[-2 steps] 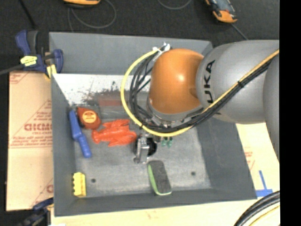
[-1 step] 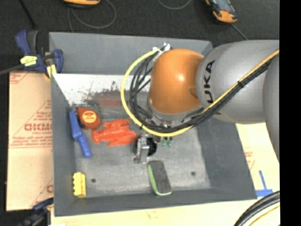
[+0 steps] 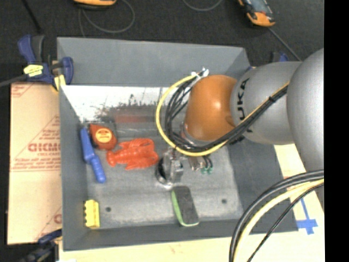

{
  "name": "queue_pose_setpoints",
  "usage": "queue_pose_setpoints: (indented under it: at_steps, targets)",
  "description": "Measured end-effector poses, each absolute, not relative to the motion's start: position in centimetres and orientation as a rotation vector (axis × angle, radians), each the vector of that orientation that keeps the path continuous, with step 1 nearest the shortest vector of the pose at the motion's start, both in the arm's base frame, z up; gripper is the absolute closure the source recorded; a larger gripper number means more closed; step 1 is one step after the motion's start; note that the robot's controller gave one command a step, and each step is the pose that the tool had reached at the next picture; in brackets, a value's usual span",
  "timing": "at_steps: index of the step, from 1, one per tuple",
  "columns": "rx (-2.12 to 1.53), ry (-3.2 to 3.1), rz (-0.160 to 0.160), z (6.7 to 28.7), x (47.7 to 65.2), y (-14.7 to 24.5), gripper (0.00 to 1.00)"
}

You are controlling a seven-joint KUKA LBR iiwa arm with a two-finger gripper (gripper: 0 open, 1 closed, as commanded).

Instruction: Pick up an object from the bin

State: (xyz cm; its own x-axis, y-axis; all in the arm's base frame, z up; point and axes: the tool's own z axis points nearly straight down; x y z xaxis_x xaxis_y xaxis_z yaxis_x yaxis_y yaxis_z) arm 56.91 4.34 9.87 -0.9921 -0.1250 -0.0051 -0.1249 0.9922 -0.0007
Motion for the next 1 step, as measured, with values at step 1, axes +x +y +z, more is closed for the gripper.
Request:
queue_pose_setpoints:
  at_steps: [1]
  targets:
    - [-0.193,3.131,0.001,9.86,56.89,4.40,0.00]
